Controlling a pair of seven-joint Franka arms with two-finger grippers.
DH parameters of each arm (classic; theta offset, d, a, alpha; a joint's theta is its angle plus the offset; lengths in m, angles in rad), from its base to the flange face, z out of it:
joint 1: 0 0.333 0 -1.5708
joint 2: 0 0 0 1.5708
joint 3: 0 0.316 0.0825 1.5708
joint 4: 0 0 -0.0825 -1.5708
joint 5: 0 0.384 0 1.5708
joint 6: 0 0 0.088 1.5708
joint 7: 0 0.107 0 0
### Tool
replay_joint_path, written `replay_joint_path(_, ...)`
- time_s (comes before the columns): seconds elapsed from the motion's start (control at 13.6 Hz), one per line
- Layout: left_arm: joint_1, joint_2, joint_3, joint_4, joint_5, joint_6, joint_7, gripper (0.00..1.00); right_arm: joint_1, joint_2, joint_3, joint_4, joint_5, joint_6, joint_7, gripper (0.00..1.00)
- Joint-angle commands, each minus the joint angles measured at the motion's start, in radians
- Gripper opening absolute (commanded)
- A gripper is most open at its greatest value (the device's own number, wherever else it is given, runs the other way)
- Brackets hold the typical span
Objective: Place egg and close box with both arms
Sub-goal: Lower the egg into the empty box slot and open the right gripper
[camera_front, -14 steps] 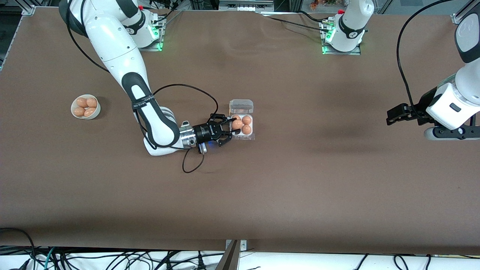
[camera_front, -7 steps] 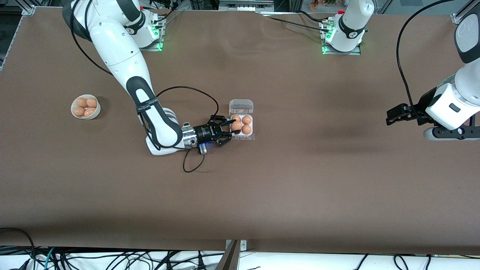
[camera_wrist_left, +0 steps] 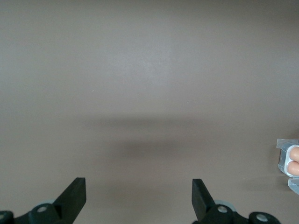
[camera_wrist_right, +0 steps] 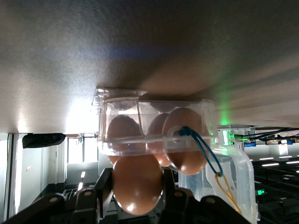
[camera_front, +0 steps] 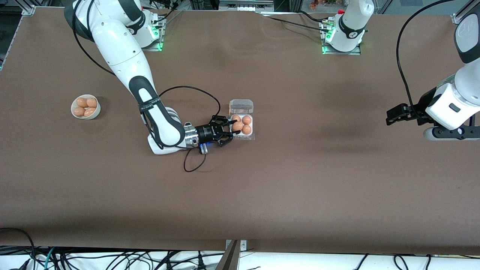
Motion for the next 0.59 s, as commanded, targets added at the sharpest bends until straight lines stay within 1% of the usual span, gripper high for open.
replay_joint_path(0.0,0.004,0.001,-0.005,0.010,-0.002,-0.011,-0.011,1.00,0.007,0.009,0.002,0.014,-0.007,0.009,-0.006,0.82)
replay_joint_path(0.07,0.004,0.001,-0.005,0.010,-0.002,-0.011,-0.011,1.00,0.007,0.008,0.000,0.014,-0.007,0.009,-0.004,1.00)
replay_joint_path(0.37,0.004,0.001,-0.005,0.010,-0.002,-0.011,-0.011,1.00,0.005,-0.005,0.000,0.023,-0.012,-0.002,-0.001,1.00)
replay_joint_path(0.52,0.004,0.001,-0.006,0.010,-0.002,-0.011,-0.011,1.00,-0.007,-0.021,0.000,0.026,-0.061,-0.007,0.000,1.00)
